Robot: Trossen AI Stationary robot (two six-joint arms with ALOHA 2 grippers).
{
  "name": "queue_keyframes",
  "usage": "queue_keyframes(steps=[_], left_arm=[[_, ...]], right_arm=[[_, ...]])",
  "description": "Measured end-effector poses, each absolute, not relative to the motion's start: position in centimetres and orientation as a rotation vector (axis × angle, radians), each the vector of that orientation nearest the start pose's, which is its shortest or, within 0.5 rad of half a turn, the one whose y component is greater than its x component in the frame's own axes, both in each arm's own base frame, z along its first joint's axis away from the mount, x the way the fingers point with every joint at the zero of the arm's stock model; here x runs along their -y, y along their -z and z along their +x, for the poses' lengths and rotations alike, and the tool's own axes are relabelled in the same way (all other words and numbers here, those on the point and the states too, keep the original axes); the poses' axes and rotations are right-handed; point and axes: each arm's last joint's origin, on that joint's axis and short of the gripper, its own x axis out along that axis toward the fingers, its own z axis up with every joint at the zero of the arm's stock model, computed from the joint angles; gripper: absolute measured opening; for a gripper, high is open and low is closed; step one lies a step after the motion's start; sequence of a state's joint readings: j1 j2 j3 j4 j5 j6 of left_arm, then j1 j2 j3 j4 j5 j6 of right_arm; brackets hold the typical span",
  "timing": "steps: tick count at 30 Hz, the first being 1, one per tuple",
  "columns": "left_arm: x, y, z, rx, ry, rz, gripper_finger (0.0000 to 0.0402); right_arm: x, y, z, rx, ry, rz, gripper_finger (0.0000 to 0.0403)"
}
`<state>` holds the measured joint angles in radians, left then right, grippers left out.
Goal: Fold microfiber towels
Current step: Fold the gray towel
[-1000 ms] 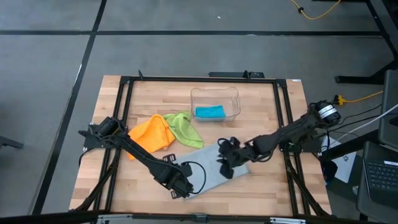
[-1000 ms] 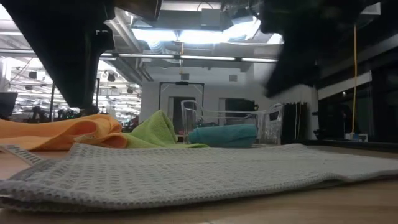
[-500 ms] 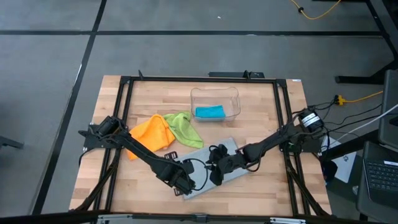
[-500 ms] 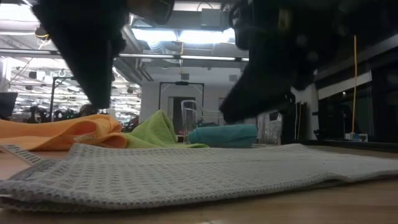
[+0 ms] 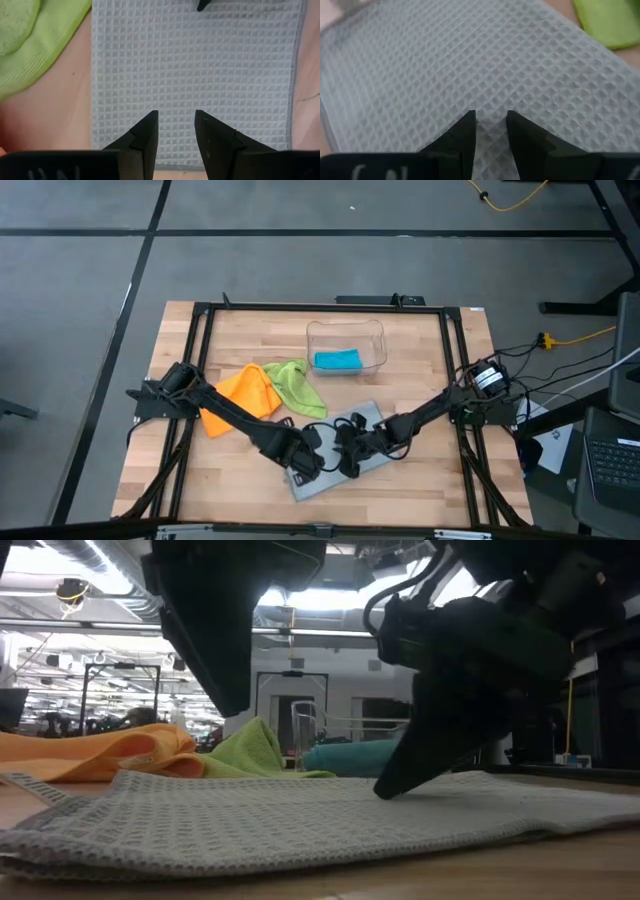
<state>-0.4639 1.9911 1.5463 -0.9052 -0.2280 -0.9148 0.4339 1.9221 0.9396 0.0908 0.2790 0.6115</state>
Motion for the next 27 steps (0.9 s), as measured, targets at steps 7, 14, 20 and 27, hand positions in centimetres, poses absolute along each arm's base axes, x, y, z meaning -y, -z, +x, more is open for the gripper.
queue_keyframes(steps=[7,14,20,27], left_arm=[[17.9,-20.0,35.3,-1.229,-0.354,-0.309,0.012],[18.7,-20.0,34.9,-1.234,-0.334,-0.294,0.012],[19.3,-20.0,34.6,-1.234,-0.319,-0.285,0.012],[20.1,-20.0,34.1,-1.234,-0.301,-0.27,0.012]], right_arm=[[-14.3,-10.7,32.1,-0.95,-0.069,0.092,0.0114],[-13.4,-11.1,31.0,-1.084,-0.243,-0.094,0.0114],[-12.1,-12.2,30.3,-1.131,-0.316,-0.187,0.0114],[-10.7,-13.2,28.9,-1.243,-0.377,-0.333,0.0114]])
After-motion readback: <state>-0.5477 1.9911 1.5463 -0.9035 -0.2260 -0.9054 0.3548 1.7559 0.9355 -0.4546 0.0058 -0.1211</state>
